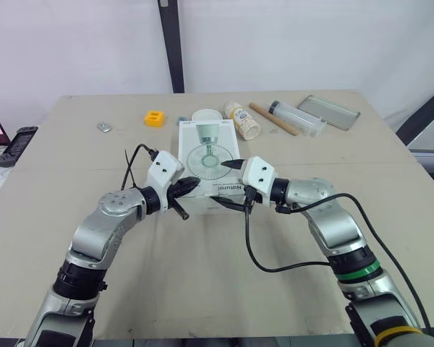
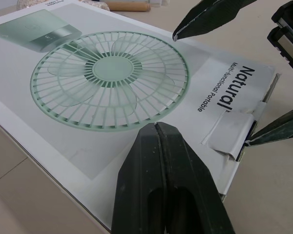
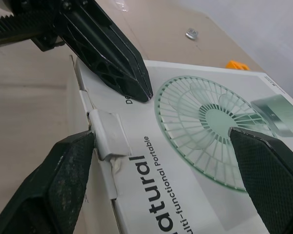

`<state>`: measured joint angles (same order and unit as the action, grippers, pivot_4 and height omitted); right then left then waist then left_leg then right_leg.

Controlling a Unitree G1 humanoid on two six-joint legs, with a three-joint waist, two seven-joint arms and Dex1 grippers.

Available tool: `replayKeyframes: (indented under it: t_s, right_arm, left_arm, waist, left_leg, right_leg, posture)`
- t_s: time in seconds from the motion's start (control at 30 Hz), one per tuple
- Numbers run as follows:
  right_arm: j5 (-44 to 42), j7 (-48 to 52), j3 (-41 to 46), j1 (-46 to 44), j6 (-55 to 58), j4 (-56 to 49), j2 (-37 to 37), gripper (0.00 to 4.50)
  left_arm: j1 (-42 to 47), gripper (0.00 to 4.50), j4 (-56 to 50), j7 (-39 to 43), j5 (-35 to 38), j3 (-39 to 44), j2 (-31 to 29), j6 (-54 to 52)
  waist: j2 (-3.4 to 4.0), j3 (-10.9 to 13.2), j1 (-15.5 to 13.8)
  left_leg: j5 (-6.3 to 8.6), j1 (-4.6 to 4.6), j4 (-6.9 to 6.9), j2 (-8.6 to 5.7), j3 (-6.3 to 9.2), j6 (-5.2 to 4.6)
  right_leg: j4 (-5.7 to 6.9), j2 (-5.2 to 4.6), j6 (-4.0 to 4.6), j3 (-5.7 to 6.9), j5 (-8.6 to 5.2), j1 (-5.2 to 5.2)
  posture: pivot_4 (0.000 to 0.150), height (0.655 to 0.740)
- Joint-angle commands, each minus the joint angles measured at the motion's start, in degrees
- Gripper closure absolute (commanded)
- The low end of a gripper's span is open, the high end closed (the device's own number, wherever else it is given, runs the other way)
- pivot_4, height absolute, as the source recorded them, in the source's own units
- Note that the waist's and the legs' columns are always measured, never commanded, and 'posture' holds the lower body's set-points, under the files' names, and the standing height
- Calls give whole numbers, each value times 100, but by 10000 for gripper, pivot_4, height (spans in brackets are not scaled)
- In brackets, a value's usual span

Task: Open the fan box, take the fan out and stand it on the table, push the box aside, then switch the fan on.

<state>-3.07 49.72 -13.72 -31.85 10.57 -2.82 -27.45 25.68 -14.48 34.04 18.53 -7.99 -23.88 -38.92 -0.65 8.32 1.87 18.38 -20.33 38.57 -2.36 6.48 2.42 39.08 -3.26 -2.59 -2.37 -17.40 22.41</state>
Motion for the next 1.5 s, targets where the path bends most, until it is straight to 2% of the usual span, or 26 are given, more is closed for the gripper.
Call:
replayKeyframes:
  t_s: [0.03, 0.73, 1.13, 1.5]
  right_arm:
    - [33, -68, 48, -87, -116, -48, 21, 0]
    - [-78, -655, 707, -653, -537, 154, 46, 0]
    - [-1140, 647, 524, 224, 411, -841, -499, 0]
    - [-1300, 1205, 272, 1097, 700, -1322, -989, 0]
  left_arm:
    - [-162, 44760, 132, 4, -75, -127, -40, -186]
    - [-237, 44760, 181, 64, -134, -220, -2, -124]
    - [-254, 44760, 185, 25, -135, -191, 31, -139]
    - [-265, 44760, 162, 2, -135, -173, 39, -177]
  waist:
    - [0, 0, 0]
    - [0, 0, 1]
    - [0, -1, -1]
    - [0, -1, -36]
  left_leg:
    - [0, 0, 0, 0, 0, 0]
    - [-1, 1, -2, 0, -1, 1]
    - [0, 1, -1, 2, 0, -1]
    - [1, 3, -1, 0, 3, -1]
  right_leg:
    - [0, 0, 0, 0, 0, 0]
    - [0, -1, 0, -2, 0, 1]
    - [-2, -1, 0, -6, 0, -3]
    - [-3, -1, -1, -4, 0, -8]
  posture:
    - [1500, 7400]
    - [1500, 7400]
    - [1500, 7400]
    - [1500, 7400]
